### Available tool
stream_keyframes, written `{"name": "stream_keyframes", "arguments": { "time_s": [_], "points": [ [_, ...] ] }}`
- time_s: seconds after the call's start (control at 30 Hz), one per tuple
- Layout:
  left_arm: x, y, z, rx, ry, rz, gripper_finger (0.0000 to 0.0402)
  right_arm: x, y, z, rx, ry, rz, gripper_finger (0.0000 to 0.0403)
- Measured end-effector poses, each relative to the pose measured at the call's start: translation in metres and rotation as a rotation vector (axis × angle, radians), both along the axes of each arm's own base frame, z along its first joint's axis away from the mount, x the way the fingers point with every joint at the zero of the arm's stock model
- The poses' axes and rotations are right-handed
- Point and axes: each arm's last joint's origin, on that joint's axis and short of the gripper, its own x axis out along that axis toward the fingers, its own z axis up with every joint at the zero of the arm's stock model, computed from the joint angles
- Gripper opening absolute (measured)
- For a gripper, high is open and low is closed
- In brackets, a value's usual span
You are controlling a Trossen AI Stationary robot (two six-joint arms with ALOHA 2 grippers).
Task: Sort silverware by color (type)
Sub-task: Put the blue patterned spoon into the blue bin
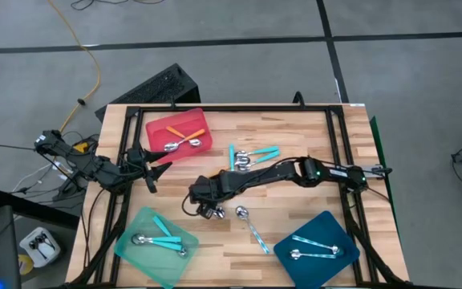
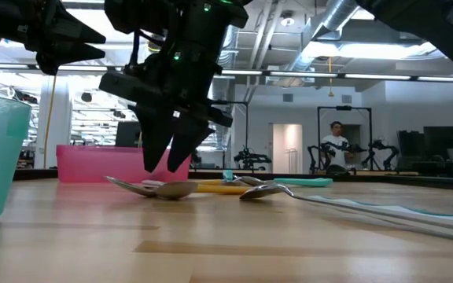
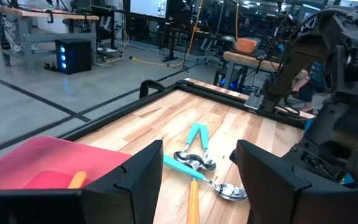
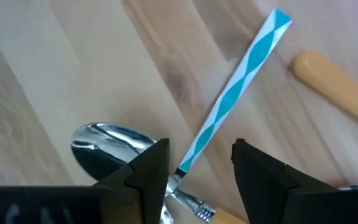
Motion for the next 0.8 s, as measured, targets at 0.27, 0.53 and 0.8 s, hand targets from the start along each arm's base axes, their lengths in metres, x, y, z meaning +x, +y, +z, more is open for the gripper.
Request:
{"name": "stream_keyframes", "arguments": {
  "time_s": [0.27,0.53,0.8],
  "points": [
    [0.0,0.0,0.0,-0.01,-0.005,0.001,0.019,0.0,0.001,-0.01,0.012,0.001,-0.023,0.0195],
    [0.0,0.0,0.0,-0.013,-0.007,0.002,0.019,-0.002,0.001,-0.017,0.022,0.023,-0.034,0.0195],
    [0.0,0.0,0.0,-0.013,-0.007,0.002,0.019,-0.003,0.002,-0.017,0.019,0.029,-0.029,0.0172]
  ]
}}
